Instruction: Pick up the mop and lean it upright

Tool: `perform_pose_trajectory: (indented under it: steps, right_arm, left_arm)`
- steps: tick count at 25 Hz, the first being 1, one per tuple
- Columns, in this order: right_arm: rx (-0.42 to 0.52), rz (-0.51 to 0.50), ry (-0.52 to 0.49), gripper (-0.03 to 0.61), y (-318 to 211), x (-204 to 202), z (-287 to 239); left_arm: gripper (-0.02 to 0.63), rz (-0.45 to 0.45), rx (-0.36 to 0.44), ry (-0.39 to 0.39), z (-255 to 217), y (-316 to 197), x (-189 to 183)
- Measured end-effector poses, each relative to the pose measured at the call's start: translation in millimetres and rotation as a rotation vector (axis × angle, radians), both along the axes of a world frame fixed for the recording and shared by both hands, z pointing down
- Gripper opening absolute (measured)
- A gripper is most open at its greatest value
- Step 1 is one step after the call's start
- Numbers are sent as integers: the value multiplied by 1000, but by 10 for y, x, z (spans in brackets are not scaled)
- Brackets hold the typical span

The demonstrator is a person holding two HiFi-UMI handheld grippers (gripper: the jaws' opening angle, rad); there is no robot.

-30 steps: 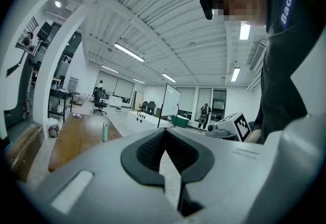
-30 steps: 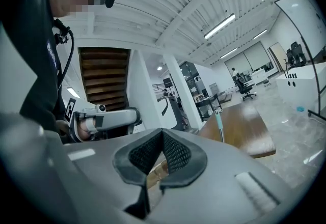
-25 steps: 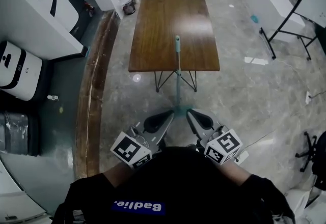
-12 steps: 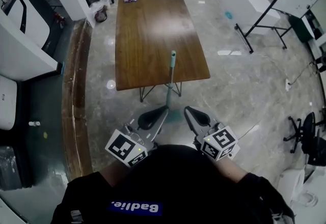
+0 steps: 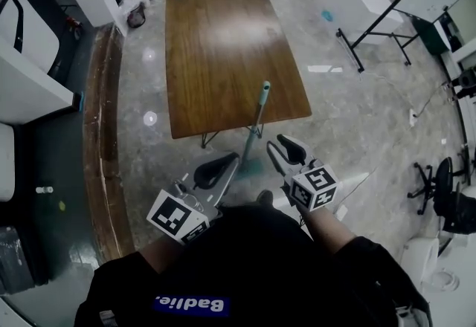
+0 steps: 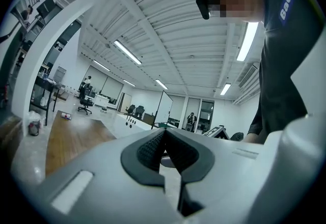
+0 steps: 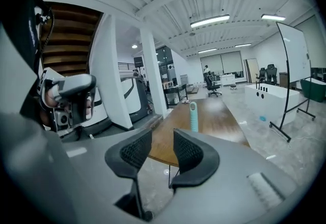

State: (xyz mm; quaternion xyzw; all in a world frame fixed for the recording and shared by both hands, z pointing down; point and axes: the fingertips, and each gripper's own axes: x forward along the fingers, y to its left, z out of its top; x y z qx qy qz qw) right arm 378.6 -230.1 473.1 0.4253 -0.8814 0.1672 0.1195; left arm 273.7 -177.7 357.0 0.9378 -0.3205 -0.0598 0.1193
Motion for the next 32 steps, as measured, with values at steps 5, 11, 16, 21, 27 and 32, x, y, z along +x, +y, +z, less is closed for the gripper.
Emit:
perform_pose_trajectory:
  steps: [5, 11, 16, 21, 27, 32]
  right_arm:
    - [-55, -15, 42, 187, -378, 96, 300]
    - [-129, -89, 82, 236, -837, 117, 682]
    - [-167, -155, 129, 264, -1197, 7, 1000]
    - [-151, -244, 149, 264, -1446, -156, 1195]
    - [-140, -307, 160, 109, -1516, -228, 1295]
    - [-148, -343, 153, 107, -1344, -211, 1256]
  left_arm:
    - [20, -38, 11, -47, 21, -135, 51]
    - [20, -196, 1, -71, -116, -297, 33]
    - [20, -309, -27, -134, -81, -299, 0]
    - [20, -459, -65, -162, -47, -228, -93]
    - [20, -552, -90, -166, 5, -116, -55]
    - [20, -600, -86, -157, -12, -42, -29]
